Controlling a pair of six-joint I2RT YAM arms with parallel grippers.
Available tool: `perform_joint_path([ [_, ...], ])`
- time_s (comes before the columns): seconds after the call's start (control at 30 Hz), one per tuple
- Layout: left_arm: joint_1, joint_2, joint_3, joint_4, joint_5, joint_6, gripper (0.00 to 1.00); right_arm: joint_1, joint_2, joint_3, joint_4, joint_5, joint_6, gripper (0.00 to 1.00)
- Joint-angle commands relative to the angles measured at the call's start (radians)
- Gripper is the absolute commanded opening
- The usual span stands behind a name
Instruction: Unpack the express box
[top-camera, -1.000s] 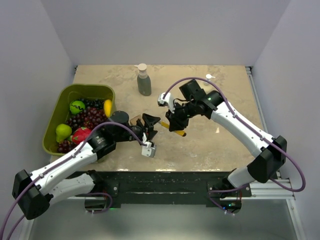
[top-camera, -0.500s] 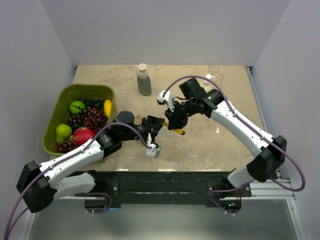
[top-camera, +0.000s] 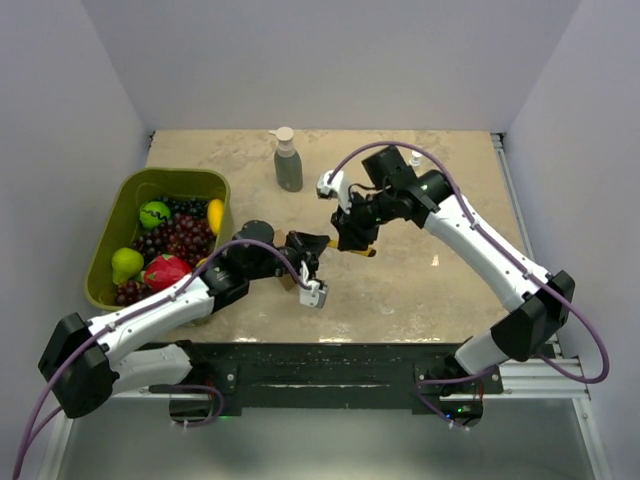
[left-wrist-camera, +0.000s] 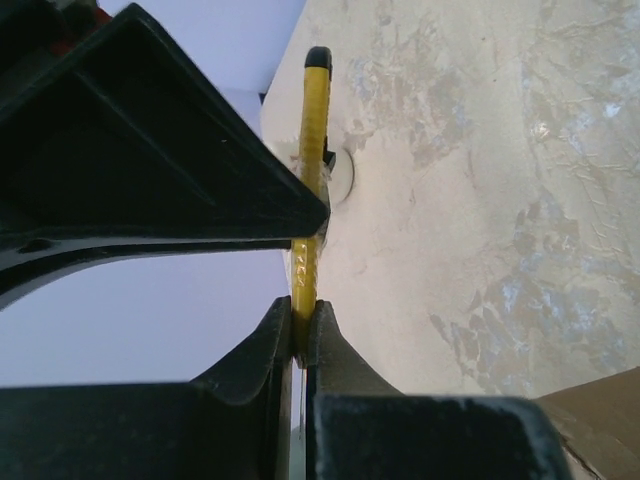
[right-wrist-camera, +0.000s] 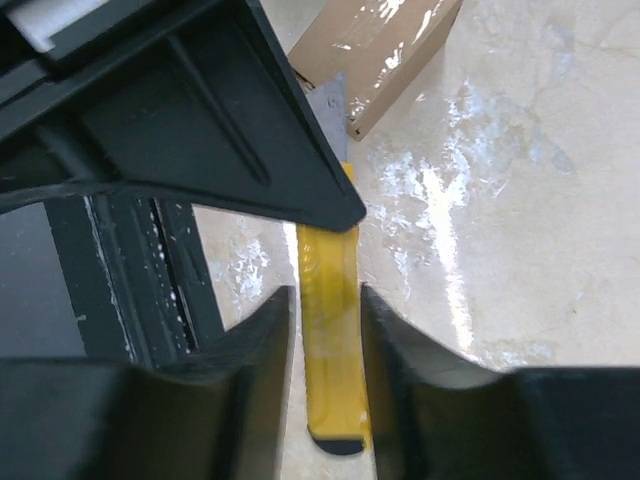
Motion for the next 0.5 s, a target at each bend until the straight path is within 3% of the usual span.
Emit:
perform_joint_path([
  [0.0,0.008,0.013,0.087,0.039,-0.127,-0.305,0.0,-0.069,-0.003,0.215,-0.015,-0.021,0.009,0.5],
  [0.03,0.034,0.016,0.11,-0.005,-0.128,-0.372,0.0,-0.086,0.007,0.259,-0.05,-0.036,0.011,0.6],
  [0.1,0.059,0.016,0.159,-0.044,-0.121,-0.543,0.0,-0.14,0.033,0.368,-0.076,-0.077,0.009,0.68],
  [0.2,0.093,0.001,0.182,-0.072,-0.092,-0.729,0.0,-0.181,-0.004,0.373,-0.045,-0.093,0.005,0.79],
  [0.3,0.148,-0.011,0.195,-0.114,-0.002,-0.914,0.0,-0.188,-0.111,0.23,0.073,-0.134,-0.024,0.83],
  [0.47,0.278,0.042,0.247,-0.121,0.21,-1.188,0.0,-0.205,-0.254,-0.05,0.397,-0.201,0.104,0.84],
])
